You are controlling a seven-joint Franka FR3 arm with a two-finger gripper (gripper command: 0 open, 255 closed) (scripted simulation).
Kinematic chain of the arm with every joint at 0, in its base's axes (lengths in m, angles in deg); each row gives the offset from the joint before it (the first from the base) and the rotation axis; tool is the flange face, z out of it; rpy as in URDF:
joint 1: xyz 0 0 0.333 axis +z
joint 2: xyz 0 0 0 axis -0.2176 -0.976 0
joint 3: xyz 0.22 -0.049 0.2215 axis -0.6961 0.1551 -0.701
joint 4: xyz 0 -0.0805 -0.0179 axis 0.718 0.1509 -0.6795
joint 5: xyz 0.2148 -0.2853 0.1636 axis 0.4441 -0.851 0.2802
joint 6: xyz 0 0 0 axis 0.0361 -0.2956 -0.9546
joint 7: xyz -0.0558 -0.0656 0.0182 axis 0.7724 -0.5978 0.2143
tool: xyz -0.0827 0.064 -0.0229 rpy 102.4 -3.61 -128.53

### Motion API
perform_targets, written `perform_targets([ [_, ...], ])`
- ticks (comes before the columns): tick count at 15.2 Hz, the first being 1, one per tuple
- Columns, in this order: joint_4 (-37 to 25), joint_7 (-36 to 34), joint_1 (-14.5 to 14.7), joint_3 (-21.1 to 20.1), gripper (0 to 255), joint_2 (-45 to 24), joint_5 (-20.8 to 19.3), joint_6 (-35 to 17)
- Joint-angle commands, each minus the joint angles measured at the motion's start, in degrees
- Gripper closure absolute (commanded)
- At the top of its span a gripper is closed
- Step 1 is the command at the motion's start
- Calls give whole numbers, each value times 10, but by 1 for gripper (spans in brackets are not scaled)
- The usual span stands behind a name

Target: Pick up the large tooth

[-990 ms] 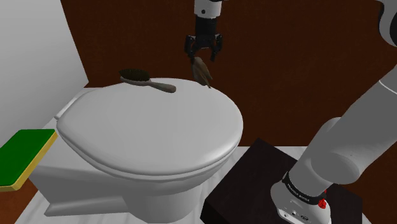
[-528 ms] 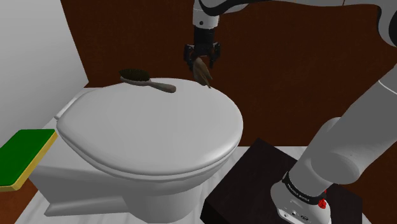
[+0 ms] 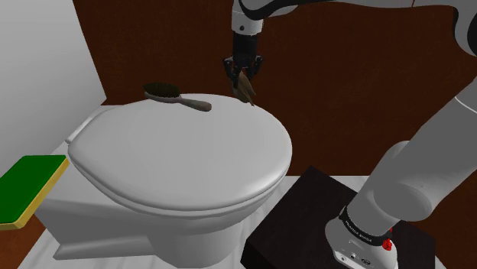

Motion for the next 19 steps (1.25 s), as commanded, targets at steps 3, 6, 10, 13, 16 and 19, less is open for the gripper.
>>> perform_targets([
  [3, -8, 0, 0, 0, 255, -1, 0, 9],
  [6, -33, 1, 0, 0, 255, -2, 0, 32],
  [10, -67, 2, 0, -1, 255, -5, 0, 64],
  [13, -95, 3, 0, -1, 255, -9, 0, 87],
  [16, -124, 4, 0, -1, 255, -14, -1, 111],
  [19, -136, 5, 0, -1, 255, -17, -1, 121],
])
